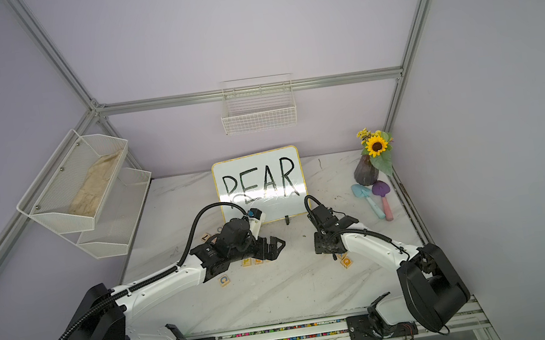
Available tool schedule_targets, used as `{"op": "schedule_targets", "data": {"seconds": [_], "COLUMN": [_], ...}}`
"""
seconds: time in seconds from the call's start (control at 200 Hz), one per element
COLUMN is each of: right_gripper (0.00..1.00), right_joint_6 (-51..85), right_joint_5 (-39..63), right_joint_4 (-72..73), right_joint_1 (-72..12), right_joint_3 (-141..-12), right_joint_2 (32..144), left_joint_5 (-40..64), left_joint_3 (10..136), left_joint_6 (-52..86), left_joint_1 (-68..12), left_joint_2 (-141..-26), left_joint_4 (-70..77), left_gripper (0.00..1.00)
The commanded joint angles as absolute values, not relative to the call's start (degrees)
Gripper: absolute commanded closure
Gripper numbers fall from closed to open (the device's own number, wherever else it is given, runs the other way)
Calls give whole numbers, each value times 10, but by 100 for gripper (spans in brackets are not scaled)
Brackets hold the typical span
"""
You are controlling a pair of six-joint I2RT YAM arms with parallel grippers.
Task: Spell the uppercase word “pear” with letter blocks
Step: Pick up the letter block from the center of the board.
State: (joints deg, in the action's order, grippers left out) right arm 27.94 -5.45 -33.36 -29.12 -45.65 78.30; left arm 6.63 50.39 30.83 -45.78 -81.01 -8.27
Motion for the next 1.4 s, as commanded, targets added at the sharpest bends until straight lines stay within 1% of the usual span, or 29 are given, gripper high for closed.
{"op": "schedule_targets", "data": {"seconds": [0.0,0.31,1.395], "right_gripper": [46,48,54], "right_joint_6": [282,281,283], "right_joint_5": [-45,-54,-60], "right_joint_4": [-310,-293,-291], "right_joint_1": [-287,-282,-265], "right_joint_3": [-451,-466,-452], "right_joint_2": [800,866,864], "left_joint_5": [58,34,11], "left_joint_3": [548,547,548], "left_joint_6": [307,307,306], "left_joint_1": [-460,-460,-460], "left_joint_2": [-797,-788,-784], "left_joint_4": [-67,-82,-96], "left_gripper": [0,0,0]}}
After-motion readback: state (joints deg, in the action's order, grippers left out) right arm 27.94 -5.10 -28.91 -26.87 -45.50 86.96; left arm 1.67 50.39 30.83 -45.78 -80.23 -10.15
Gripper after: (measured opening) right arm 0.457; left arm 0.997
